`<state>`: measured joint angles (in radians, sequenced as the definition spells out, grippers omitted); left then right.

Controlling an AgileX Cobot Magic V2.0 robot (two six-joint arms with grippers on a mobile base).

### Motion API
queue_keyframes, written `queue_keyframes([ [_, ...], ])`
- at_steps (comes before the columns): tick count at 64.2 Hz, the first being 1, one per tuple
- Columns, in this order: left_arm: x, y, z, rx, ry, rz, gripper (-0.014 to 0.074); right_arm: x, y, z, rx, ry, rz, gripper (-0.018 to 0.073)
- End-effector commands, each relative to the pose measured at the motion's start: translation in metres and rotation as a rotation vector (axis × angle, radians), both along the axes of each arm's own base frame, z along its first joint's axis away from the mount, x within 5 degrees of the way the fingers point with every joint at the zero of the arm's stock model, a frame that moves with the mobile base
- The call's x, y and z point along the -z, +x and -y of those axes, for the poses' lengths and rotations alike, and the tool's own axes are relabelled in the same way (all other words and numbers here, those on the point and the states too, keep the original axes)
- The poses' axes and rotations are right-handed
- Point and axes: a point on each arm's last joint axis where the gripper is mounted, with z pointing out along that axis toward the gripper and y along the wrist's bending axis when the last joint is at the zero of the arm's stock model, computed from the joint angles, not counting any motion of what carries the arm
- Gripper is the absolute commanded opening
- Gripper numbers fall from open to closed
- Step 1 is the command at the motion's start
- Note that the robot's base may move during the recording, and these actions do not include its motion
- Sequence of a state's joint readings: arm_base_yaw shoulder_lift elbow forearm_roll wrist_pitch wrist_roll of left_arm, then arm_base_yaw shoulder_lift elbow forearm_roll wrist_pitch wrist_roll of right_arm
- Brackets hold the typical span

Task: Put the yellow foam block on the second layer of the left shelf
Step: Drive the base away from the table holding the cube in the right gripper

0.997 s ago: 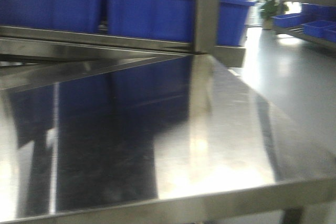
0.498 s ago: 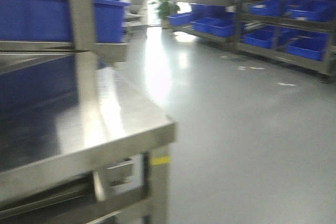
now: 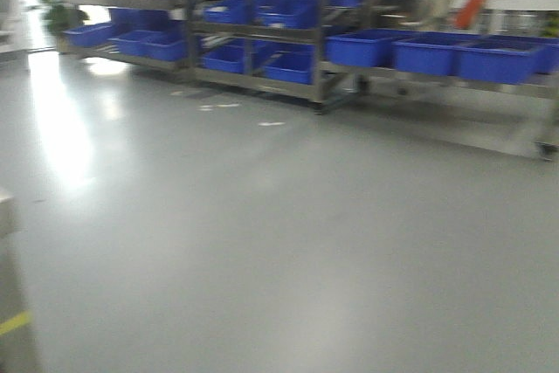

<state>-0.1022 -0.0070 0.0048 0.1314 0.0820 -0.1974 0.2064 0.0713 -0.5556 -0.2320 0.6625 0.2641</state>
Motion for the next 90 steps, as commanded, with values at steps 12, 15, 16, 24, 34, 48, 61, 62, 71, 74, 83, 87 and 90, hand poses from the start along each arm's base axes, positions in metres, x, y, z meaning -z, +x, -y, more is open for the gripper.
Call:
queue_keyframes([
  [12,0.0012,0.0013,0.0013,0.014,-0.016,0.053,0.0136,-0.0147,0.0,-0.0003,0.003,-0.019,0.094,0.0316],
  [15,0.0012,0.0013,0.0013,0.014,-0.016,0.053,0.0136,-0.0147,0.0,-0.0003,0.003,-0.019,0.094,0.0316],
  [16,0.0012,0.0013,0.0013,0.014,-0.016,0.053,0.0136,-0.0147,0.0,-0.0003,0.003,-0.019,0.094,0.0316],
  [24,0.0012,0.0013,0.0013,0.014,-0.016,0.053,0.0136,-0.0147,0.0,-0.0003,0.003,-0.019,0.094,0.0316],
  [34,0.0012,0.0013,0.0013,0.014,-0.016,0.053,0.0136,-0.0147,0.0,-0.0003,0.003,-0.019,0.094,0.0316],
  [48,0.0012,0.0013,0.0013,0.014,-0.016,0.053,0.0136,-0.0145,0.0011,-0.0005,0.004,-0.02,0.088,0.0316],
  [61,0.0012,0.0013,0.0013,0.014,-0.016,0.053,0.0136,-0.0145,0.0011,-0.0005,0.004,-0.02,0.088,0.0316],
  [62,0.0012,0.0013,0.0013,0.014,-0.016,0.053,0.0136,-0.0145,0.0011,-0.0005,0.004,-0.02,0.088,0.0316],
  [71,0.0012,0.0013,0.0013,0.014,-0.016,0.053,0.0136,-0.0145,0.0011,-0.0005,0.004,-0.02,0.088,0.0316],
  [74,0.0012,0.0013,0.0013,0.014,-0.016,0.053,0.0136,-0.0145,0.0011,-0.0005,0.004,-0.02,0.088,0.0316],
  [83,0.0012,0.0013,0.0013,0.014,-0.016,0.053,0.0136,-0.0145,0.0011,-0.0005,0.004,-0.02,0.088,0.0316],
  [87,0.0012,0.0013,0.0013,0.014,-0.016,0.053,0.0136,-0.0145,0.0011,-0.0005,0.004,-0.02,0.088,0.0316],
  [90,0.0012,0.0013,0.0013,0.014,-0.016,0.053,0.0136,-0.0145,0.0011,-0.0005,0.004,-0.02,0.088,0.0316],
])
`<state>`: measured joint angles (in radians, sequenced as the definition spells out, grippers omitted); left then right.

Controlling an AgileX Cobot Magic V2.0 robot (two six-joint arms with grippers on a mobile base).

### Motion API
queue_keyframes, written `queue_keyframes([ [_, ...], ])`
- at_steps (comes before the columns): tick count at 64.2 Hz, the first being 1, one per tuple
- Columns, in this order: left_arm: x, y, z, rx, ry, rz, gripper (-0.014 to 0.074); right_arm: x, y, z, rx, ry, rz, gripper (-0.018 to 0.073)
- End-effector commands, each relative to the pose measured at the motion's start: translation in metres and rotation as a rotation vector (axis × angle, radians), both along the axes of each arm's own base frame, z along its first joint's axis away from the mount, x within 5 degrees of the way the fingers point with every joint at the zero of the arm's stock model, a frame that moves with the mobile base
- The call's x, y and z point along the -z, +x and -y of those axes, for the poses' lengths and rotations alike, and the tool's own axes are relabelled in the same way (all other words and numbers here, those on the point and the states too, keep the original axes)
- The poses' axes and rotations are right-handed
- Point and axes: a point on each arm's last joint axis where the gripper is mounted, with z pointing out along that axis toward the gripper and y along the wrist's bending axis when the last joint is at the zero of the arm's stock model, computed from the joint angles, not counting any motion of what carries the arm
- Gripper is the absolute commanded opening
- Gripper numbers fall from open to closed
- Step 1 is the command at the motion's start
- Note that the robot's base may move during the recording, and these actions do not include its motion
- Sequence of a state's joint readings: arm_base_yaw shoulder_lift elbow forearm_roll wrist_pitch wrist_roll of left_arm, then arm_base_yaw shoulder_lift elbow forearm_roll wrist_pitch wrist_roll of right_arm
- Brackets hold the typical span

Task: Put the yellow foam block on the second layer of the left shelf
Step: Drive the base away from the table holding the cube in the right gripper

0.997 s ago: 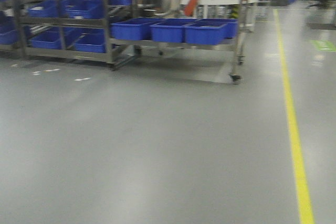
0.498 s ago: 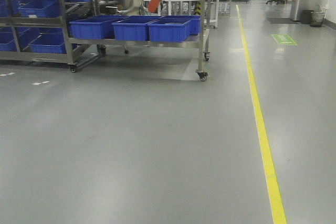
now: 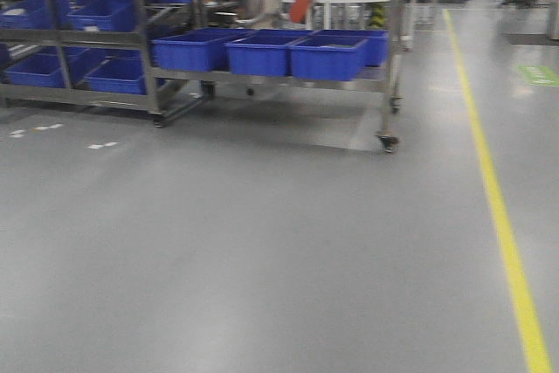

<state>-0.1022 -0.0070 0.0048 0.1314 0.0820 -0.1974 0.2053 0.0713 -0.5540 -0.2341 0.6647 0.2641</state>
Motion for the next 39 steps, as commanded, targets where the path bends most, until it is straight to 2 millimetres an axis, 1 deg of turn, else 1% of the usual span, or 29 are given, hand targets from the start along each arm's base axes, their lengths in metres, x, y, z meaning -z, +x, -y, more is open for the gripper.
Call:
queue_keyframes([
  [1,0.0012,0.0013,0.0013,0.014,-0.016,0.053,0.0136,-0.0151,0.0009,-0.0006,0.001,-0.018,0.091,0.0316],
  [39,0.0012,0.0013,0.0013,0.014,-0.016,0.053,0.0136,-0.0151,0.0014,-0.0007,0.001,-0.019,0.089,0.0316],
])
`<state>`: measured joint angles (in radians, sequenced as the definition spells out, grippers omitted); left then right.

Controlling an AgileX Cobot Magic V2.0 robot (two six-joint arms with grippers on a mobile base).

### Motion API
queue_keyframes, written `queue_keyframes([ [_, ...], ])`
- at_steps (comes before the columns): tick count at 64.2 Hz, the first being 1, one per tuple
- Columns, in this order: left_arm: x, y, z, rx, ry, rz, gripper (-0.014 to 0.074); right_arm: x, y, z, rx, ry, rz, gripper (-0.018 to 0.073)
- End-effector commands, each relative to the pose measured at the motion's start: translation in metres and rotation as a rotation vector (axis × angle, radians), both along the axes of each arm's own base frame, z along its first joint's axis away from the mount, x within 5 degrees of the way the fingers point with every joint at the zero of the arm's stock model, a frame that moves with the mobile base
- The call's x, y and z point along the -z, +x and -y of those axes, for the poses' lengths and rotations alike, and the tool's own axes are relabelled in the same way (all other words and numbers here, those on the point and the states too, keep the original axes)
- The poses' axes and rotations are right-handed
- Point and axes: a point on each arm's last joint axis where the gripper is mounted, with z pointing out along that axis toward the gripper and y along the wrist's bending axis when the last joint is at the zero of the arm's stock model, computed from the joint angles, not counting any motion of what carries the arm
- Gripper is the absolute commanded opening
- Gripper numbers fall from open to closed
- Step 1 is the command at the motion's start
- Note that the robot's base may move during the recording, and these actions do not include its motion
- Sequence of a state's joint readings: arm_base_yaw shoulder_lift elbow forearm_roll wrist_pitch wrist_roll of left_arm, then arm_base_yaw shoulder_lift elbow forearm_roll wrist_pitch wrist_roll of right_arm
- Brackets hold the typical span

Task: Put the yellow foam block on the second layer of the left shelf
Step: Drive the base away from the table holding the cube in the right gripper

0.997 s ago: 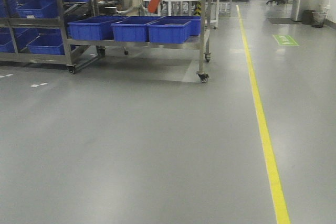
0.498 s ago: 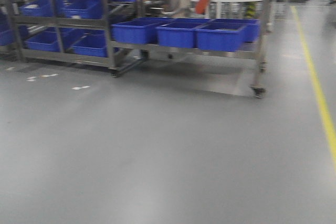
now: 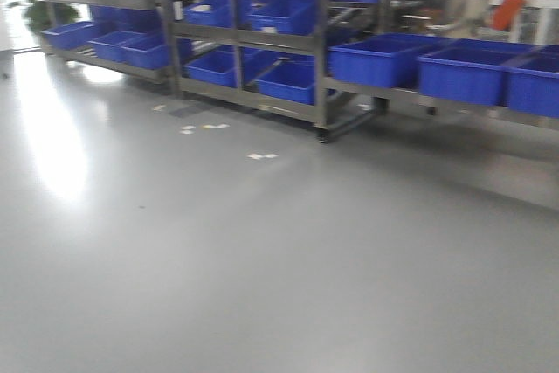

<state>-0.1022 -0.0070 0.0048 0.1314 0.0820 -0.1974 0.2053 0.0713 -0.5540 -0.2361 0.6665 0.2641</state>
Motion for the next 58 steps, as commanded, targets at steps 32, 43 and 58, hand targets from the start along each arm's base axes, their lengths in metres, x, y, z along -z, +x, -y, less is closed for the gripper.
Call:
queue_keyframes([
  [32,0.0012,0.0013,0.0013,0.014,-0.016,0.053,0.0136,-0.0153,0.0013,-0.0008,0.0,-0.018,0.091,0.0316],
  [43,0.0012,0.0013,0.0013,0.014,-0.016,0.053,0.0136,-0.0153,0.0013,-0.0008,0.0,-0.018,0.091,0.0316],
  [58,0.0012,0.0013,0.0013,0.014,-0.016,0.053,0.0136,-0.0153,0.0013,-0.0008,0.0,-0.018,0.091,0.0316],
])
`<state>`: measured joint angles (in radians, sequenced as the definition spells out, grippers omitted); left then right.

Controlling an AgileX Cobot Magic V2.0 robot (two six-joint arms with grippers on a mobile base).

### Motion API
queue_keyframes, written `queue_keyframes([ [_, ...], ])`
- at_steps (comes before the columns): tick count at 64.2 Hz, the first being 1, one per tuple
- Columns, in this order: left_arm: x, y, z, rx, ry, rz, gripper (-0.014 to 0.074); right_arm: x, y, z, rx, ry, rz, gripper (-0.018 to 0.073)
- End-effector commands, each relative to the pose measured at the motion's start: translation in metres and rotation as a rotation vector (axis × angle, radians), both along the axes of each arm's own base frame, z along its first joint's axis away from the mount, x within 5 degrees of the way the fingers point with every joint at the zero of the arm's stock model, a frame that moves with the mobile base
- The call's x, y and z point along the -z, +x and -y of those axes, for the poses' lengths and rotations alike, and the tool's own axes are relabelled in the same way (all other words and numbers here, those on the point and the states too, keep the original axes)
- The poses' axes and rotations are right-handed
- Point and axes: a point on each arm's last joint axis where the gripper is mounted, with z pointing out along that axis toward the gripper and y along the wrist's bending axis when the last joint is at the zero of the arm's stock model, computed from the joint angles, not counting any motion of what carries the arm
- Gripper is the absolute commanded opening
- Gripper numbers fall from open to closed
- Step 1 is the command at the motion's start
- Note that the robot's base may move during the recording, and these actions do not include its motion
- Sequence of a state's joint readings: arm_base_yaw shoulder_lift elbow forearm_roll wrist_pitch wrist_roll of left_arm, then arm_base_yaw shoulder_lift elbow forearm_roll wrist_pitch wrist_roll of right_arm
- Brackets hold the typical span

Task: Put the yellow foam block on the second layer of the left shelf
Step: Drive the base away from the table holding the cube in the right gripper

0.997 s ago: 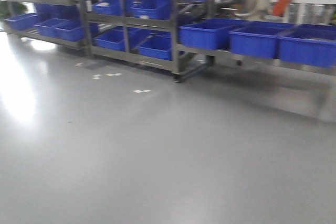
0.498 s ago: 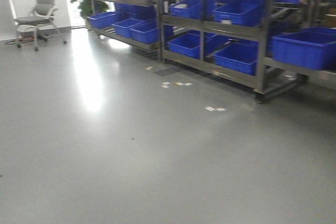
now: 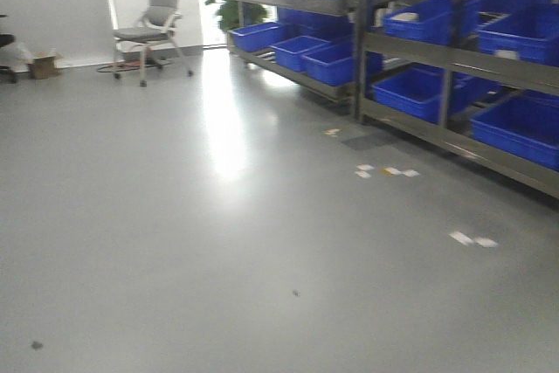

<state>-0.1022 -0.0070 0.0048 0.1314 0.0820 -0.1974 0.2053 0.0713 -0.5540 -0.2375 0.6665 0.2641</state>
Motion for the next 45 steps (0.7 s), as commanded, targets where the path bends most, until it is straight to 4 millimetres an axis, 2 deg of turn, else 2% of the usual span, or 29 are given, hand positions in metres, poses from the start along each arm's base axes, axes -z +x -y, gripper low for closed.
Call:
queue_keyframes([
  [1,0.0012,0.0013,0.0013,0.014,-0.016,0.053,0.0136,-0.0152,0.0013,-0.0009,-0.001,-0.017,0.091,0.0316],
  [45,0.0012,0.0013,0.0013,0.014,-0.016,0.053,0.0136,-0.0153,0.0013,-0.0008,-0.001,-0.018,0.091,0.0316],
])
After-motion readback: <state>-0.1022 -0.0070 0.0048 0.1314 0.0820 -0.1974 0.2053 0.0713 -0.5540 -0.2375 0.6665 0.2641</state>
